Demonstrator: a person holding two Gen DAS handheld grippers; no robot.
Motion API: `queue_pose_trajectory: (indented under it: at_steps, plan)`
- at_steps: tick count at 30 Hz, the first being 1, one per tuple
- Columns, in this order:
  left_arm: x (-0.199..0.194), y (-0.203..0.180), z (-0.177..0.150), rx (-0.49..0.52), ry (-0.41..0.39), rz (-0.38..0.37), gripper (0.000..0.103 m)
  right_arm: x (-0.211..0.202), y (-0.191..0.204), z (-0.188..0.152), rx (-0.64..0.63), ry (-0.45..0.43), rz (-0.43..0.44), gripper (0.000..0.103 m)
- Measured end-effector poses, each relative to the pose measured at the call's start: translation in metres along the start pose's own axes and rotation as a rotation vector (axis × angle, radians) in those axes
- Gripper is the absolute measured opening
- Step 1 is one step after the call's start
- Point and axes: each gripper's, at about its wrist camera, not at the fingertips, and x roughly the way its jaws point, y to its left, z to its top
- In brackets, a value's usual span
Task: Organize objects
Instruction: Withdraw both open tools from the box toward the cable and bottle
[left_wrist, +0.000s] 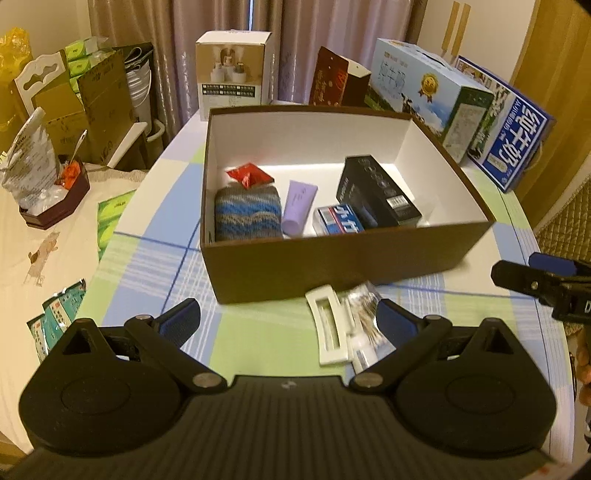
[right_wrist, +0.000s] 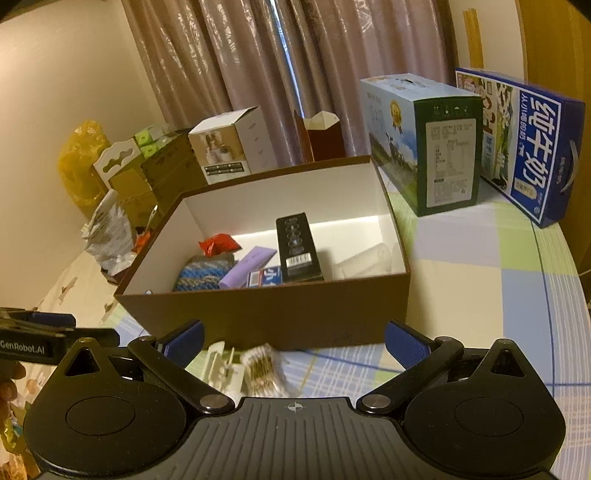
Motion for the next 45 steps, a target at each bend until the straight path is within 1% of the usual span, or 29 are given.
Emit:
queue_pose_trajectory:
  at_steps: [13, 23, 28, 35, 45]
  plan:
    - [-0.004, -0.01, -0.039, 0.004, 0.044, -0.019, 0.1, -0.01, -0.003, -0.031, 0.008, 0.071, -0.005, 0.101]
    - [0.009, -0.018, -0.069, 0.022, 0.109, -0.022, 0.1, -0.001, -0.004, -0.06, 0.022, 0.144, -0.015, 0.101]
    - [0.017, -0.022, -0.075, 0.029, 0.122, -0.03, 0.1, 0.006, -0.009, -0.07, 0.035, 0.179, -0.032, 0.101]
    - [0.033, -0.028, -0.083, 0.043, 0.138, -0.034, 0.1, 0.014, -0.016, -0.08, 0.051, 0.207, -0.047, 0.101]
    - [0.057, -0.035, -0.084, 0.052, 0.15, -0.047, 0.1, 0.023, -0.027, -0.081, 0.082, 0.233, -0.063, 0.101]
